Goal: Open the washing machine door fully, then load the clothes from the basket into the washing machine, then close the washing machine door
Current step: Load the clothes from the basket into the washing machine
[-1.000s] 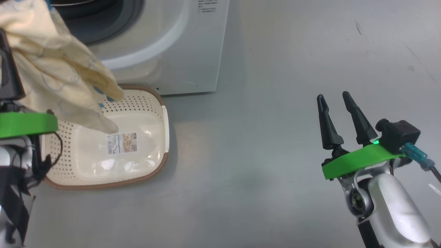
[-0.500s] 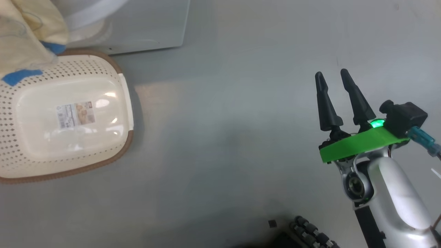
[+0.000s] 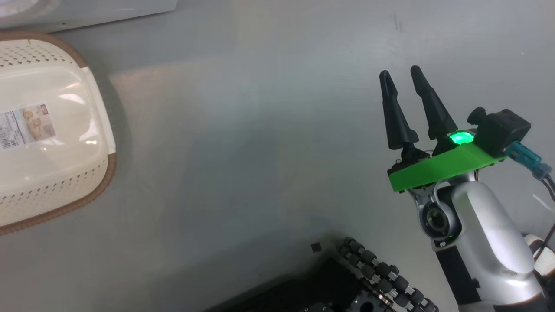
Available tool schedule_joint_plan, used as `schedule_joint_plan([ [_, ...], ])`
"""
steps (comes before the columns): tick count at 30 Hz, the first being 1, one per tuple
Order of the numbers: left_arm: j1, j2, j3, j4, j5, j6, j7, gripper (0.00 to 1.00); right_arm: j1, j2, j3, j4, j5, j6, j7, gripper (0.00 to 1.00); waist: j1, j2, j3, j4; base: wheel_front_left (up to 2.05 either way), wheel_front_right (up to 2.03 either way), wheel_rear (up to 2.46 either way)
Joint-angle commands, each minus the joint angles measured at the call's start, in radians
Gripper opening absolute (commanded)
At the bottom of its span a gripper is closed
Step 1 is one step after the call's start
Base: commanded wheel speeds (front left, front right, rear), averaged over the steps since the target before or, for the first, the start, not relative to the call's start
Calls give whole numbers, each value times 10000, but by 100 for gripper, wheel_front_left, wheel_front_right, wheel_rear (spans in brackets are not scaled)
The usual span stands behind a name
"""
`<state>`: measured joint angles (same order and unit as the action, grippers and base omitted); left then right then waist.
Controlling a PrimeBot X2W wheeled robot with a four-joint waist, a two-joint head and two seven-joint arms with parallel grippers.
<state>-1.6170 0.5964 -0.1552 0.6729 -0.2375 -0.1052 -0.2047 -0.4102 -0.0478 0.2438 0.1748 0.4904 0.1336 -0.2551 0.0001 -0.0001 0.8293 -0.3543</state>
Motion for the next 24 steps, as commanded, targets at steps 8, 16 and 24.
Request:
schedule_joint_plan([
  [8, -1163, 557, -809, 1619, 681, -112, -30, 0, 15, -24, 388, -244, 185, -29, -67, 100, -1, 1, 307, -152, 0, 0, 0],
  [16, -1697, 306, -1421, 3333, 1031, -133, -84, 0, -96, -24, 521, -181, 164, -29, -67, 100, -1, 1, 504, -269, 0, 0, 0],
  [24, -2241, 261, -1678, 4396, 1161, -10, -187, 39, -142, -24, 651, -168, 308, -29, -67, 100, -1, 1, 506, -396, 0, 0, 0],
])
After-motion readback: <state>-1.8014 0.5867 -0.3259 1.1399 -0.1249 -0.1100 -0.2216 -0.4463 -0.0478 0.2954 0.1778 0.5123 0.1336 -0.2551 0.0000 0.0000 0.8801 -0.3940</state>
